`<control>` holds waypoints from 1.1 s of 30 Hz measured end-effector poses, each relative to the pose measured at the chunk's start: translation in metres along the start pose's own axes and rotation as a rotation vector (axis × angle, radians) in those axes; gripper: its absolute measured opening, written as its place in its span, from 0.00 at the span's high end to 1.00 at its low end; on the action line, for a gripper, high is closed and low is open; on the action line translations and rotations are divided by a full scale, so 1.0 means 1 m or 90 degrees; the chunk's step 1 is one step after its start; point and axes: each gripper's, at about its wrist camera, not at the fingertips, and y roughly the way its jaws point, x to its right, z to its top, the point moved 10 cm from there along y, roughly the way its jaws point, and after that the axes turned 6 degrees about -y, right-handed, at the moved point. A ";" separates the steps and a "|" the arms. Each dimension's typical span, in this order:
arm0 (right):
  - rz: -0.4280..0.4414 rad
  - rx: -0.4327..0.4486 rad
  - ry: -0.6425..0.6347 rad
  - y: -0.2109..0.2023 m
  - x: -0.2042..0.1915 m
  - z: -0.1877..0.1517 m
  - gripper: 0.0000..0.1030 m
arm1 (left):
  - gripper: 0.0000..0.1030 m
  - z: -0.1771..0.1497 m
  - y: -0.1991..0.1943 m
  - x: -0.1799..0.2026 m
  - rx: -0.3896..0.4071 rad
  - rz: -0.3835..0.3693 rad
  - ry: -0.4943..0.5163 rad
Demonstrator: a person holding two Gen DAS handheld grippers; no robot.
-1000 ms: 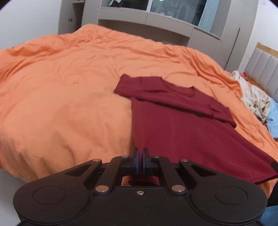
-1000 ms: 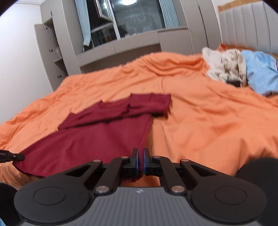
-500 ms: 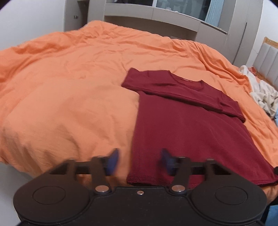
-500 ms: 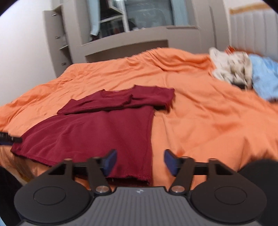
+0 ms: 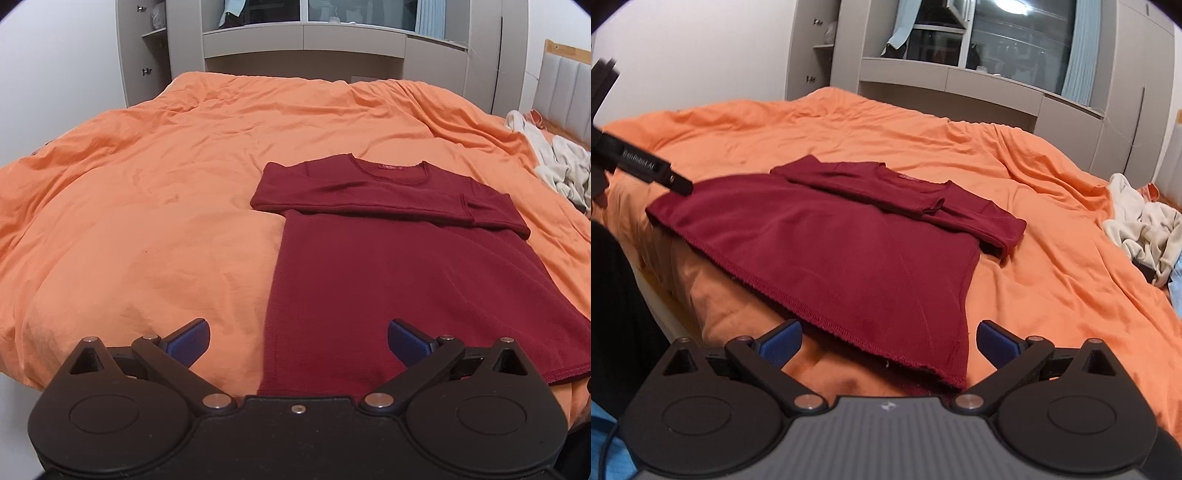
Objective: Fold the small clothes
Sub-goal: 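Close the right tool on the hem while the left tool grips the hem too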
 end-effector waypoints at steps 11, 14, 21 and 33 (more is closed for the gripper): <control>-0.057 -0.032 -0.122 0.020 -0.016 -0.008 0.00 | 0.01 -0.001 0.004 0.008 -0.010 0.004 0.020; -0.071 -0.023 -0.165 0.022 -0.024 -0.010 0.00 | 0.01 0.000 0.002 0.010 -0.002 -0.007 0.023; -0.077 0.024 -0.141 0.021 -0.017 0.001 0.28 | 0.01 -0.003 -0.006 0.022 0.020 -0.058 0.033; 0.002 0.071 -0.067 0.017 -0.015 0.019 0.92 | 0.01 -0.023 -0.022 0.065 0.043 -0.170 0.133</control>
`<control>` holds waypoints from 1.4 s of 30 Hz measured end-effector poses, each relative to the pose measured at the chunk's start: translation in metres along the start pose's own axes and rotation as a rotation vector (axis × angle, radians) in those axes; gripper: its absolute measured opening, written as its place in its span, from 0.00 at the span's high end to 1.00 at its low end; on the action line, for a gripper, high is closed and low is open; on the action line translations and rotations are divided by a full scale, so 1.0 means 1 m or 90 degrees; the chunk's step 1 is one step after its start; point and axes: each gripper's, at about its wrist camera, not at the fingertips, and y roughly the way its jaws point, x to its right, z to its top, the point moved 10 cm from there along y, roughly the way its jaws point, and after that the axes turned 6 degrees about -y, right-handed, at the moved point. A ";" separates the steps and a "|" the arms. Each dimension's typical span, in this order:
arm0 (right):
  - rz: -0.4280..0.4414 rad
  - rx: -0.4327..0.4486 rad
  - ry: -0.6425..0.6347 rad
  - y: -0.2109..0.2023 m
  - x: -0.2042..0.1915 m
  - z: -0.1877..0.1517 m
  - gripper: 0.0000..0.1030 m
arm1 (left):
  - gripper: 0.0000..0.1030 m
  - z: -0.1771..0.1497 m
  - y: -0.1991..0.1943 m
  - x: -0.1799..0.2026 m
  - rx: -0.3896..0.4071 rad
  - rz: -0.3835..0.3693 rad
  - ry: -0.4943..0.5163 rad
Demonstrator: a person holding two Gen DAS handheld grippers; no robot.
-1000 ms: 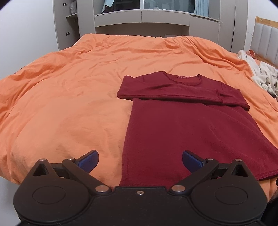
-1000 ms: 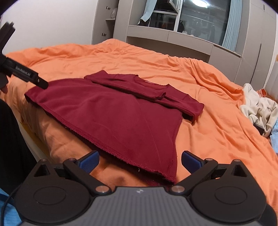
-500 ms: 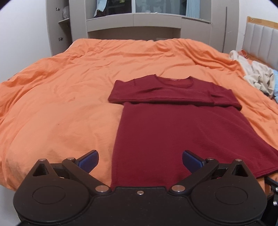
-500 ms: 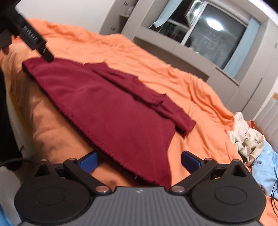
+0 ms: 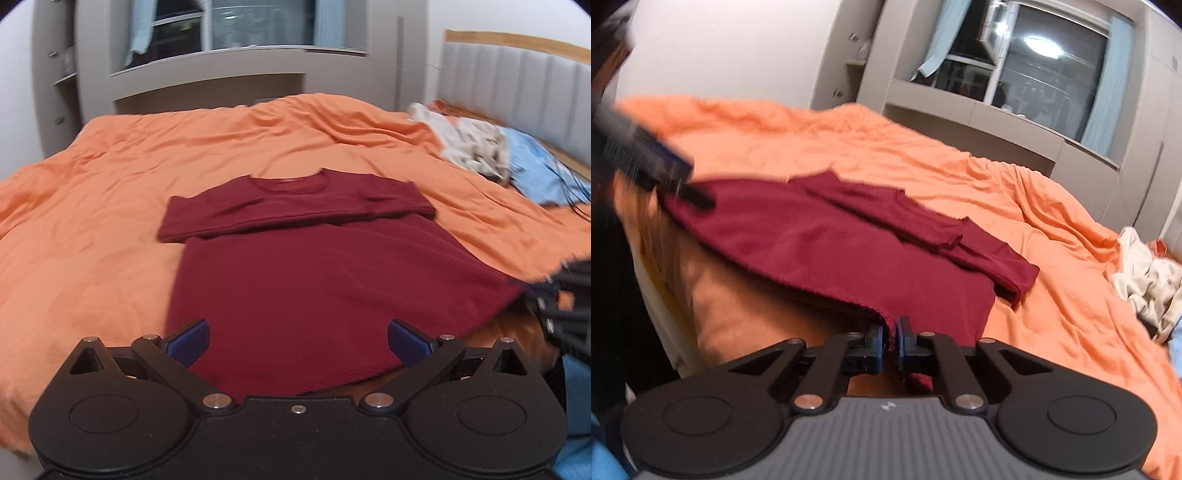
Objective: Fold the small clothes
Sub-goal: 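Close the right tool on the hem while the left tool grips the hem too, then lift the hem with both tools and fold it over toward the collar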
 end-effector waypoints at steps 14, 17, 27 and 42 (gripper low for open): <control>0.002 0.063 0.134 -0.010 0.043 0.030 0.94 | 0.15 -0.018 0.036 0.015 -0.035 0.094 0.082; -0.001 0.059 0.145 -0.009 0.045 0.025 0.94 | 0.29 -0.014 0.030 -0.006 -0.025 0.124 0.063; 0.006 -0.016 0.112 0.002 0.020 -0.010 0.91 | 0.73 -0.010 0.012 -0.042 -0.002 0.151 0.027; -0.081 -0.034 0.049 -0.008 0.015 -0.029 0.93 | 0.96 0.005 -0.002 -0.039 0.067 0.161 0.015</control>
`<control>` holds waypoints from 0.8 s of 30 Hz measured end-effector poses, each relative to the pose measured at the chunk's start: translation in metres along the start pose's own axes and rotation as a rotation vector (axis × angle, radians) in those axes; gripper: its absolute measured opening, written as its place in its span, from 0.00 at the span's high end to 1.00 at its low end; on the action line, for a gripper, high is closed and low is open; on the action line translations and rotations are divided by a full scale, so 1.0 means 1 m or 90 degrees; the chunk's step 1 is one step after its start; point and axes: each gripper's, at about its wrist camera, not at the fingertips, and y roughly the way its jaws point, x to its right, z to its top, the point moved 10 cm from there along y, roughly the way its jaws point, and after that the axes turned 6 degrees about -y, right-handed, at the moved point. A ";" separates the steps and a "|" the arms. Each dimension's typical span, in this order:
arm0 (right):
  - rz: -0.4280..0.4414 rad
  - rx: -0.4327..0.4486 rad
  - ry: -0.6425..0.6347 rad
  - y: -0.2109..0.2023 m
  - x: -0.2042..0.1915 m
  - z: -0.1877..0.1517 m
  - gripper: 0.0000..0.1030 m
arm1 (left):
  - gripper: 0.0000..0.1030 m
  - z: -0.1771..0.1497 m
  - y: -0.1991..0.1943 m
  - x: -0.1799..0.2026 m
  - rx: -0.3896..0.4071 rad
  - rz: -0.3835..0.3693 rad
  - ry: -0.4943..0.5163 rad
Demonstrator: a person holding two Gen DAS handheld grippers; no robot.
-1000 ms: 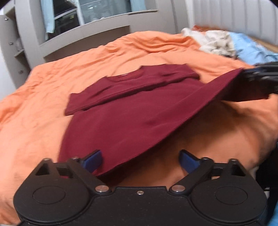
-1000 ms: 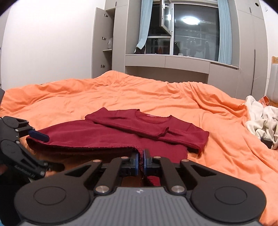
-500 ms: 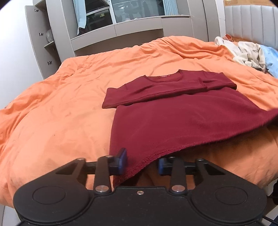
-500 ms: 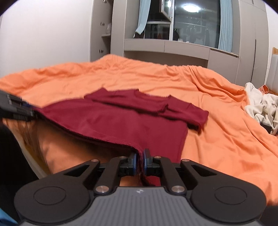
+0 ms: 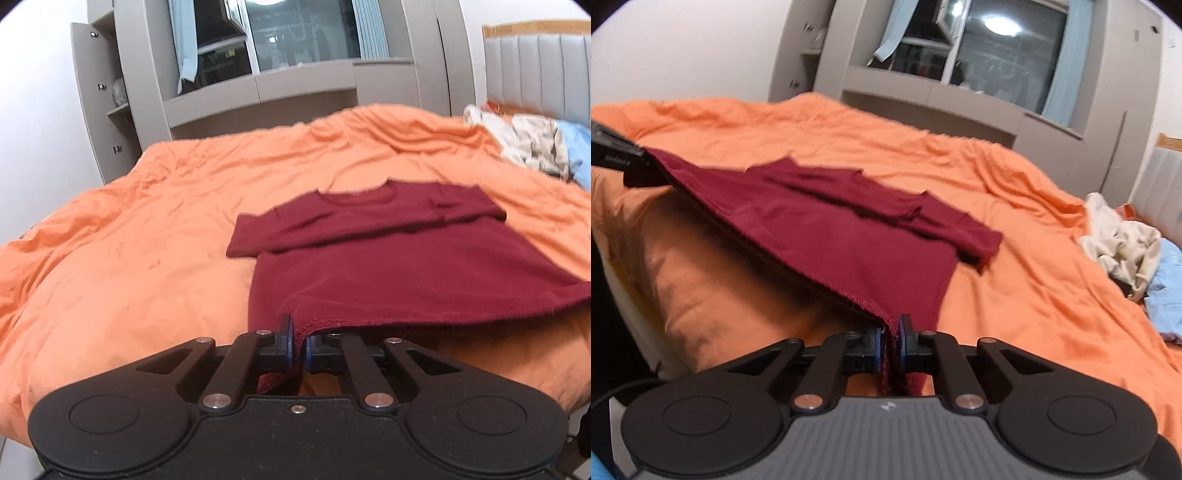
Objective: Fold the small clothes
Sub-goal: 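Lift the hem with both tools and fold it over toward the collar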
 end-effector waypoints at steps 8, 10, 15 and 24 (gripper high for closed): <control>-0.090 0.116 0.010 -0.040 0.023 0.032 0.95 | 0.97 0.031 -0.039 0.009 0.105 -0.009 -0.018; -0.110 0.139 0.018 -0.054 0.030 0.038 0.95 | 0.97 0.038 -0.053 0.014 0.127 -0.019 -0.015; -0.128 0.195 0.044 -0.102 0.044 0.053 0.95 | 0.97 0.053 -0.099 0.025 0.166 -0.031 0.001; -0.133 0.218 0.047 -0.133 0.056 0.064 0.95 | 0.96 0.061 -0.145 0.035 0.186 -0.037 0.016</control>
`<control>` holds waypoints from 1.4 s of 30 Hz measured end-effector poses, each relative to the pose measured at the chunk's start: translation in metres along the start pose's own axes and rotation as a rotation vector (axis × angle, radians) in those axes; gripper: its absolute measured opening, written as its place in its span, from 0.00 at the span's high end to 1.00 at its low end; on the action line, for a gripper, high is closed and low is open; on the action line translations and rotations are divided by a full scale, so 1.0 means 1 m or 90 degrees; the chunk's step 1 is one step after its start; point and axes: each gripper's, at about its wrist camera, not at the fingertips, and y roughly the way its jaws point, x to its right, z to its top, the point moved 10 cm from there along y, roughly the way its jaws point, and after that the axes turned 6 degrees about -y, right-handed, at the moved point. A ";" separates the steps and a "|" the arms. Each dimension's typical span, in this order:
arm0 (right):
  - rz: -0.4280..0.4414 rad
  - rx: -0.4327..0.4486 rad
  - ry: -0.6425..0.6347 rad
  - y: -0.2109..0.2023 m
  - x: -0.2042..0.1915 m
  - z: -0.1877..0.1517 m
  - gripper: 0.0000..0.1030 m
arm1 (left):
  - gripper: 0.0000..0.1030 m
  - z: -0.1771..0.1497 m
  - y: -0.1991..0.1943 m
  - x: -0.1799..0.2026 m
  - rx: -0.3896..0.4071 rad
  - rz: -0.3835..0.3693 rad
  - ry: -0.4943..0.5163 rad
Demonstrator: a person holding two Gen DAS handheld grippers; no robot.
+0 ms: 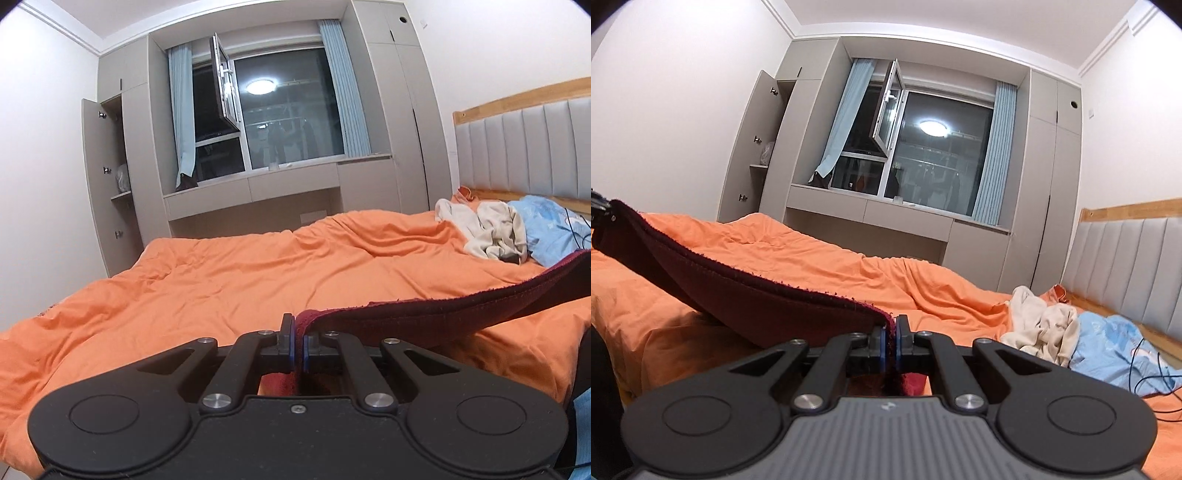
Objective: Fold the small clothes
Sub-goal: 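Lift the hem with both tools and fold it over toward the collar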
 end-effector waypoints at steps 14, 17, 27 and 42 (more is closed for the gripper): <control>0.000 -0.021 -0.042 0.134 0.020 0.014 0.94 | 0.96 0.042 0.113 0.001 -0.008 0.001 0.043; 0.010 -0.027 -0.060 0.178 0.021 0.013 0.94 | 0.96 0.050 0.157 -0.002 -0.022 0.001 0.040; 0.073 -0.080 -0.090 0.334 0.012 -0.018 0.94 | 0.96 0.031 0.315 -0.022 -0.120 0.025 0.016; 0.111 -0.198 -0.109 0.462 -0.020 -0.096 0.94 | 0.96 -0.053 0.466 -0.043 -0.278 0.038 -0.020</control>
